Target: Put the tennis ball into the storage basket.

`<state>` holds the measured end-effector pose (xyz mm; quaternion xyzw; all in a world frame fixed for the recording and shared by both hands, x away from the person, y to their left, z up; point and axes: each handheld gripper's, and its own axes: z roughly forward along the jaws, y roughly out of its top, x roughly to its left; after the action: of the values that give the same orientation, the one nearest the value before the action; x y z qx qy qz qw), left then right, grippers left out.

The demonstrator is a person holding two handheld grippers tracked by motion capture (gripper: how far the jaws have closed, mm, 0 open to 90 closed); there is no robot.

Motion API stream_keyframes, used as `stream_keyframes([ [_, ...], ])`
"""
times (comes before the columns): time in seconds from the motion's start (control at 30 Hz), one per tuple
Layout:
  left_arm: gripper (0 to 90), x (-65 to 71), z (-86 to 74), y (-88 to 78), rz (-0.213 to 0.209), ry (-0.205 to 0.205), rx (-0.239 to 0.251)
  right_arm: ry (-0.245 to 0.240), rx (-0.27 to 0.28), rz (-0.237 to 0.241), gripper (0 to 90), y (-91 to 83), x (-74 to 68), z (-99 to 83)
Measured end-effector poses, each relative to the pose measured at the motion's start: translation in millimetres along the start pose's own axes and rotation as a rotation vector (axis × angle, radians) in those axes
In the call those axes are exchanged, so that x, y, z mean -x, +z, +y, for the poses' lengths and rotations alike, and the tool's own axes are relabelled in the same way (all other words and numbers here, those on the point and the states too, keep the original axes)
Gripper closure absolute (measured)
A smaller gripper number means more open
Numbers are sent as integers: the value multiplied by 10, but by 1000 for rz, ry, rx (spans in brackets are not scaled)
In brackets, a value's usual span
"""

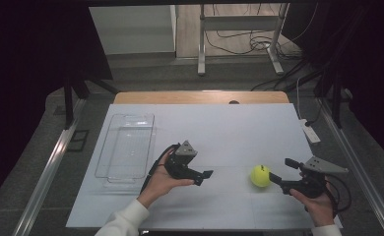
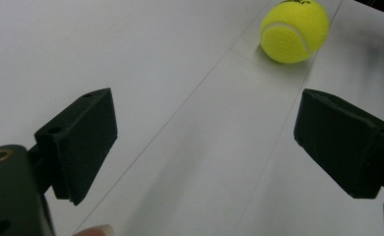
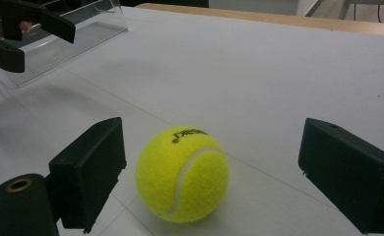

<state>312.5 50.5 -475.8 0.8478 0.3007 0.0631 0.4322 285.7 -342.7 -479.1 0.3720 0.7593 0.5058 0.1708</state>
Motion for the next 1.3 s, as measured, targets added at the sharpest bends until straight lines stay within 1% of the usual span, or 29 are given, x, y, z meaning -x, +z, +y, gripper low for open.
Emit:
stream_keyframes([
  [0.1,101,13,27,34,-7,14,-8,0,1,-1,110,-3,2,-1],
  [0.27,100,34,62,70,-16,16,-6,1,1,-2,110,-9,8,-4],
  [0.37,99,40,90,87,-34,23,-9,1,0,-3,110,-8,7,-4],
  [0.6,96,57,172,157,-62,23,-11,1,-3,-6,110,-3,14,-10],
  [0.77,95,88,222,196,-74,35,-20,3,-6,-7,110,-4,21,-16],
  [0.9,94,115,297,240,-94,52,-24,5,-5,-7,110,-5,27,-19],
  [1.1,94,129,365,292,-103,62,-40,3,-10,-11,110,-1,31,-24],
  [1.3,93,156,432,342,-112,74,-45,5,-12,-13,111,-1,41,-30],
])
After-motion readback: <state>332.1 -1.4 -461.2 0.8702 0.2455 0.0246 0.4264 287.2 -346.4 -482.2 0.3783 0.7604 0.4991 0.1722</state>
